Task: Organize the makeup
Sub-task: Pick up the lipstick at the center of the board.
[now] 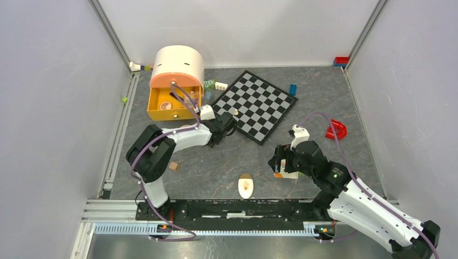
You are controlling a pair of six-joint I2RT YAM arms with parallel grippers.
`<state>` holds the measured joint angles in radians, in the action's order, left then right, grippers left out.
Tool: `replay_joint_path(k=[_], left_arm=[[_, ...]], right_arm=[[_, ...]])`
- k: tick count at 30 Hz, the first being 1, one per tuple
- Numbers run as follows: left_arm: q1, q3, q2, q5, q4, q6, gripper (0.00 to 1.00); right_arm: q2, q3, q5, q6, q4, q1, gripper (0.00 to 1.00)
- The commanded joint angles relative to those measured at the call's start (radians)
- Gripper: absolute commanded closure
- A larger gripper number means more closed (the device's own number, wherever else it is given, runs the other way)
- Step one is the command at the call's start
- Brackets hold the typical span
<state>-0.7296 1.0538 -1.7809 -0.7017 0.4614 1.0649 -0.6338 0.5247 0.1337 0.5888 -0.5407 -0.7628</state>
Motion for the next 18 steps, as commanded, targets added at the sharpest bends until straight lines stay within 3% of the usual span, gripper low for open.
replay_joint_path(k=[1, 9, 18], left_arm=[[0.019, 0.011, -0.024, -0.047, -0.026, 0.015, 0.40], [0.019, -0.003, -0.007, -0.056, -0.024, 0.013, 0.54], [0.018, -0.017, 0.086, -0.056, -0.018, -0.024, 0.60]], right_arm=[[0.007, -0.009, 0.018, -0.014, 0.002, 0.003, 0.12], [0.008, -0.005, 0.019, -0.012, -0.002, 0.003, 0.12], [0.009, -0.002, 0.016, -0.006, -0.002, 0.003, 0.12]])
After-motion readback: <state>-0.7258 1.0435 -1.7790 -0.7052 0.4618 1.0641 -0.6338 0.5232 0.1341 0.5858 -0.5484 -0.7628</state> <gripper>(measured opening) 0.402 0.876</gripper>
